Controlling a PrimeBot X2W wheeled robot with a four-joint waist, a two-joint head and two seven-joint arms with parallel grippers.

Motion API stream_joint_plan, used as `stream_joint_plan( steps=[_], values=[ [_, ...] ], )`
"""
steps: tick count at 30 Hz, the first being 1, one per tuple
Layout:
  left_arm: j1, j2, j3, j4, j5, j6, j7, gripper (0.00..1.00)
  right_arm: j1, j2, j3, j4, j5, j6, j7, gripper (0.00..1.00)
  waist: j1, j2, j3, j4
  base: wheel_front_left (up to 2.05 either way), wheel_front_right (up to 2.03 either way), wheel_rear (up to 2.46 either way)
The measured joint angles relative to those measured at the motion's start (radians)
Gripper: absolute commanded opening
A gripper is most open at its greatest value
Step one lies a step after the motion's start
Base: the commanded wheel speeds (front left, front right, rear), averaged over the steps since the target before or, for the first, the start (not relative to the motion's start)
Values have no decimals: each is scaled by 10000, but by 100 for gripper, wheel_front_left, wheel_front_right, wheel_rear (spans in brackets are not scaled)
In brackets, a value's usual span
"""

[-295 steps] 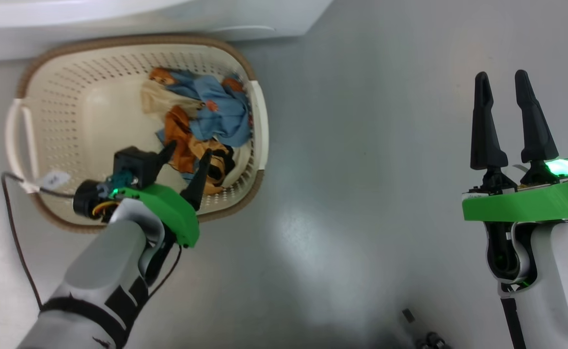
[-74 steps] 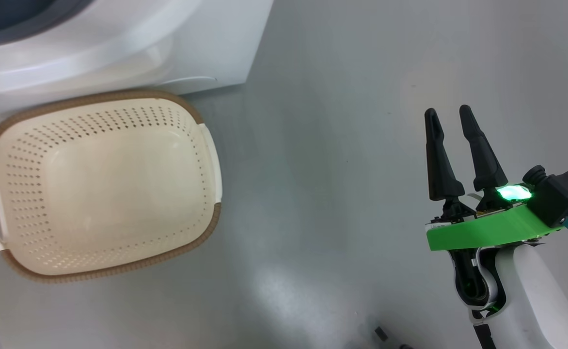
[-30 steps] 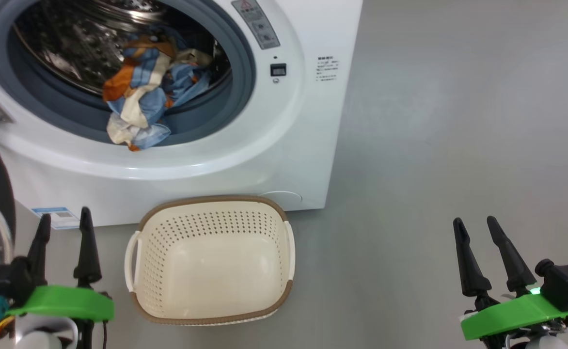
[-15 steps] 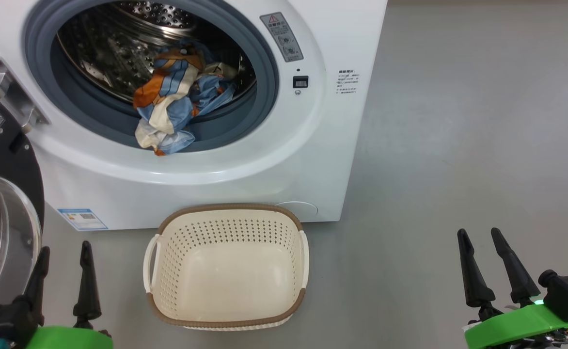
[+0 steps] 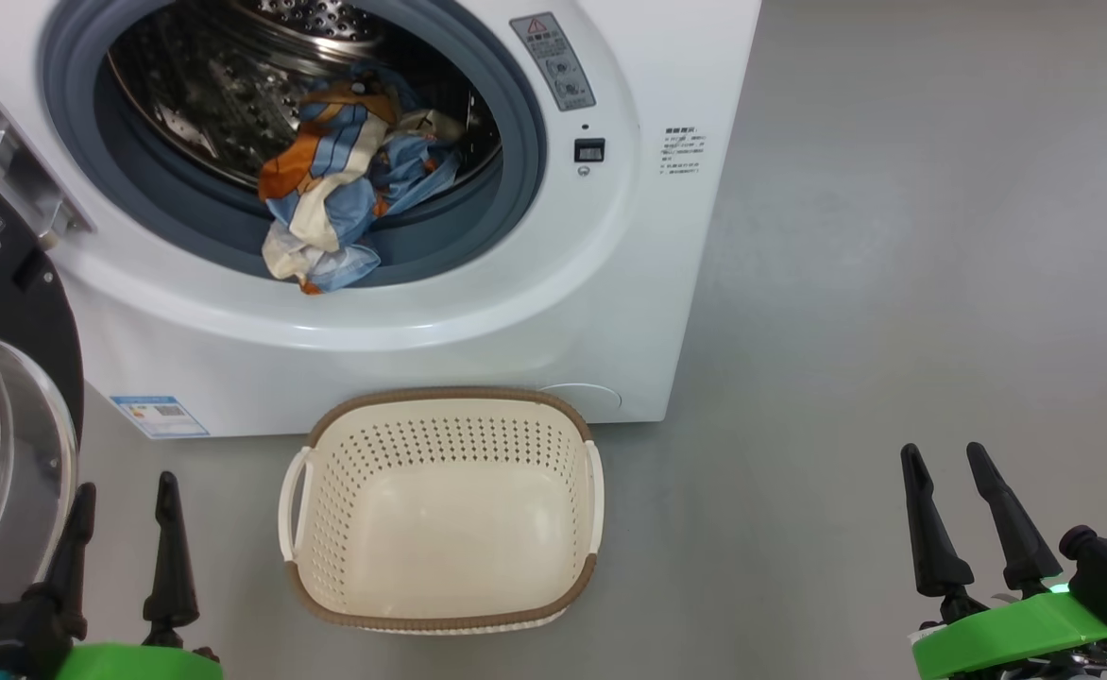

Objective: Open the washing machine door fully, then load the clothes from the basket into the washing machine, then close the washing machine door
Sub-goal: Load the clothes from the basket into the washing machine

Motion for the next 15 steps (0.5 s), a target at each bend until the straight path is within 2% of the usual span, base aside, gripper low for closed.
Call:
stream_joint_plan(
  steps=[15],
  values=[
    [-304, -207, -23, -27, -25, 0, 0, 100, -231, 2, -13, -127, -4, 0, 0, 100, 0, 0, 768, 11, 0, 0, 0]
  ],
)
